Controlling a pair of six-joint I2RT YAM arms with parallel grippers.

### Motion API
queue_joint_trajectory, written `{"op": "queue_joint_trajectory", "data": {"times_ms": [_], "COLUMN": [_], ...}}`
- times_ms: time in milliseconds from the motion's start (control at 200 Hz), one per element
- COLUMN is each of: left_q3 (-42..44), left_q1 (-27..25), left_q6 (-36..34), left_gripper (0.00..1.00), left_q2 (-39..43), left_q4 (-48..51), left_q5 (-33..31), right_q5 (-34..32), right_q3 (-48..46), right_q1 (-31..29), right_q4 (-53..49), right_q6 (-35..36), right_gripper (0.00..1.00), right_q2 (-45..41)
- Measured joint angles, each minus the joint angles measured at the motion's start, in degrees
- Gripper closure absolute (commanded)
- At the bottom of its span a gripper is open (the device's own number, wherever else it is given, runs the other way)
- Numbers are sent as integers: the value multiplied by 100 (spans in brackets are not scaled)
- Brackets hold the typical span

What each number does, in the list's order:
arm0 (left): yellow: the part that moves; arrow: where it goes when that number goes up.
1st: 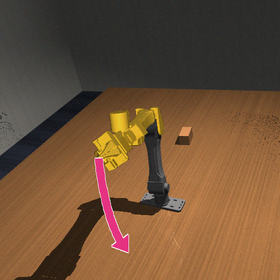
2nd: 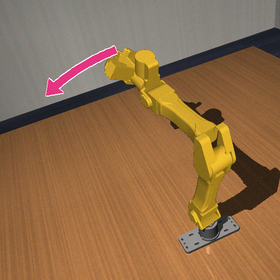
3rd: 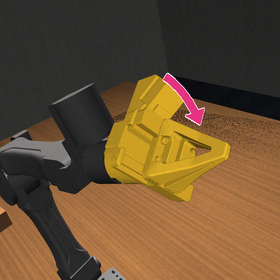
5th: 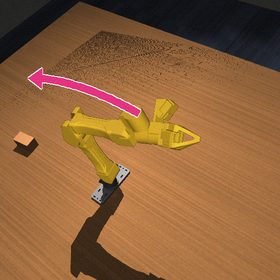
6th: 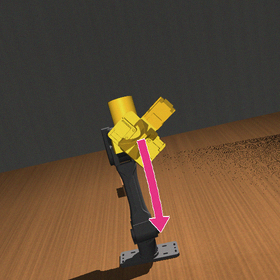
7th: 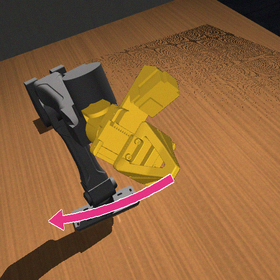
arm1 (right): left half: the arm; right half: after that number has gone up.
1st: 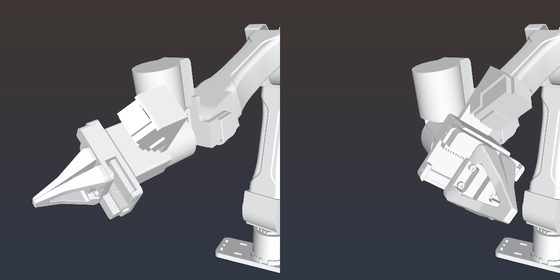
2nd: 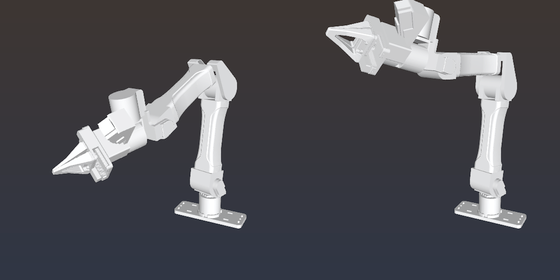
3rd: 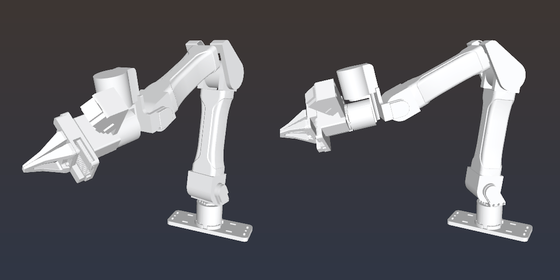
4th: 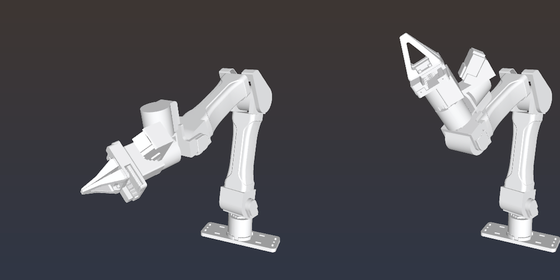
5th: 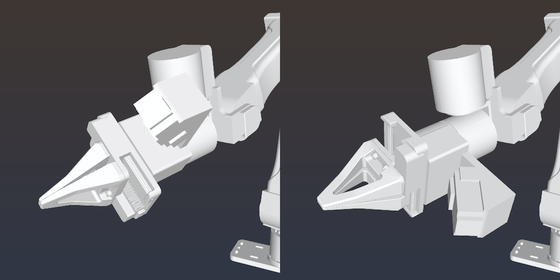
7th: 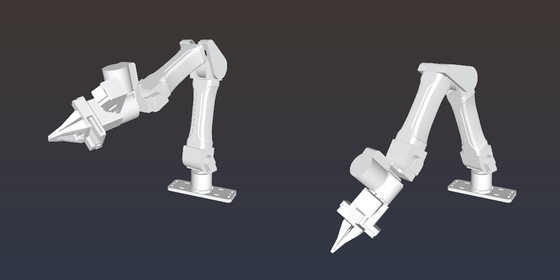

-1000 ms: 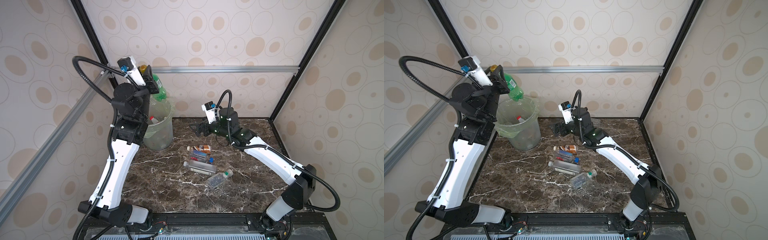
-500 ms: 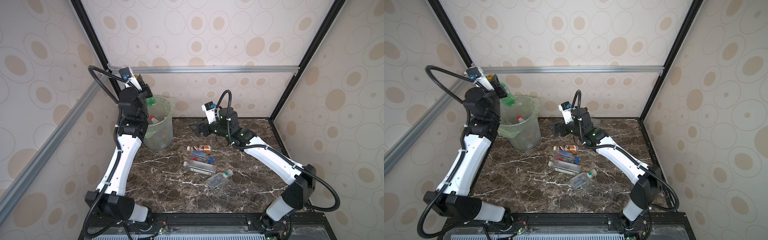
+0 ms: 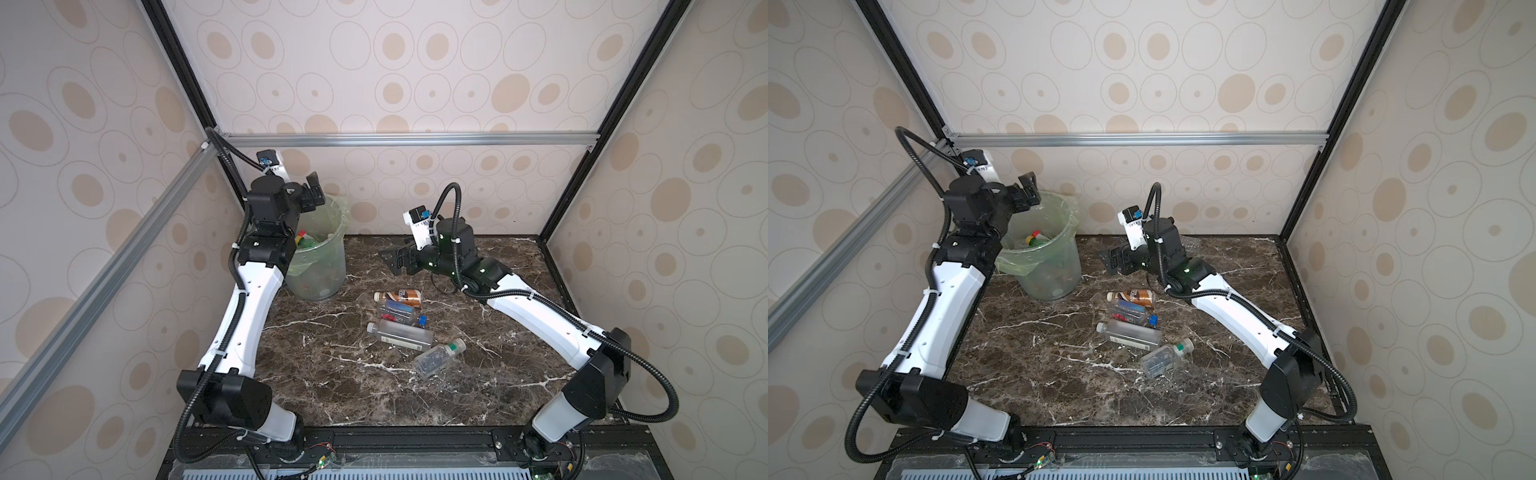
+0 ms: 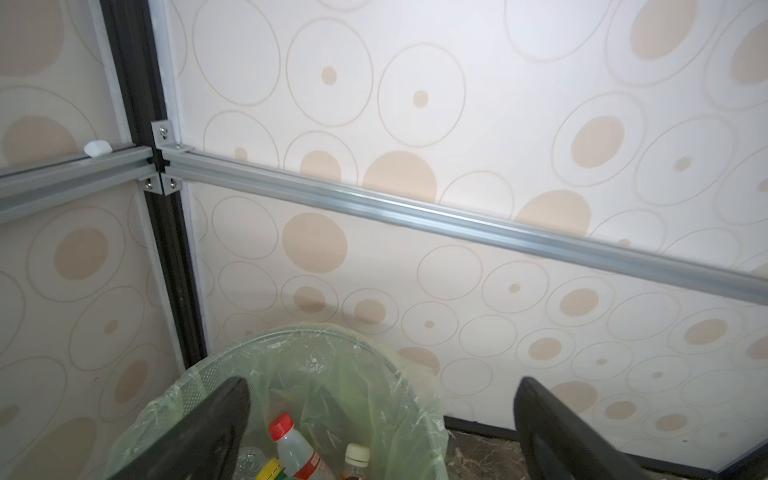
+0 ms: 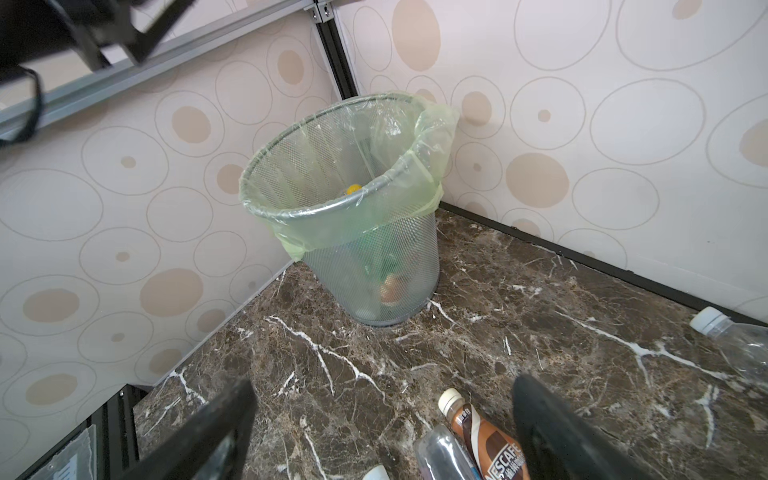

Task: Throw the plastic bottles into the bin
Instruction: 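Move both grippers toward the clear water bottle by the wall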

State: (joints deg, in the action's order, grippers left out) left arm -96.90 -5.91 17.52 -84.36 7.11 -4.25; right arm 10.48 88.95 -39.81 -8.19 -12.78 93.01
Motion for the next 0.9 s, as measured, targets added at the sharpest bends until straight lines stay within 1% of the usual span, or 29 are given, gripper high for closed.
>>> {"op": "queue_joint_trajectory", "data": {"times_ms": [100,215,420,515,675,770,900], "left_q3": [-2,15,348,483,492,509,538], "left_q1": [-37,-146,-632,-955,-1576,-1814,-2105], "left_q6": [142,293,531,605,627,645,688], "left_gripper": [1,1,1,1,1,1,1], "left_q2": [184,216,214,179,-96,-339,-748], "left_q4": [-52,-90,-195,-236,-391,-481,-511], "left_q5": [131,273,461,514,522,531,546], "right_q5": [-11,-90,-321,-341,-472,-540,-566], "right_q3": [-59,-92,-208,-251,-262,-258,-238], "right_q1": [0,0,94,376,1191,1593,1906], "right_q4": [7,-15,-94,-219,-415,-444,-446], "right_q6": [-4,4,85,61,17,35,42], "right_gripper": [1,1,1,1,1,1,1], "right_q2": [0,0,-24,-35,-33,46,402]}}
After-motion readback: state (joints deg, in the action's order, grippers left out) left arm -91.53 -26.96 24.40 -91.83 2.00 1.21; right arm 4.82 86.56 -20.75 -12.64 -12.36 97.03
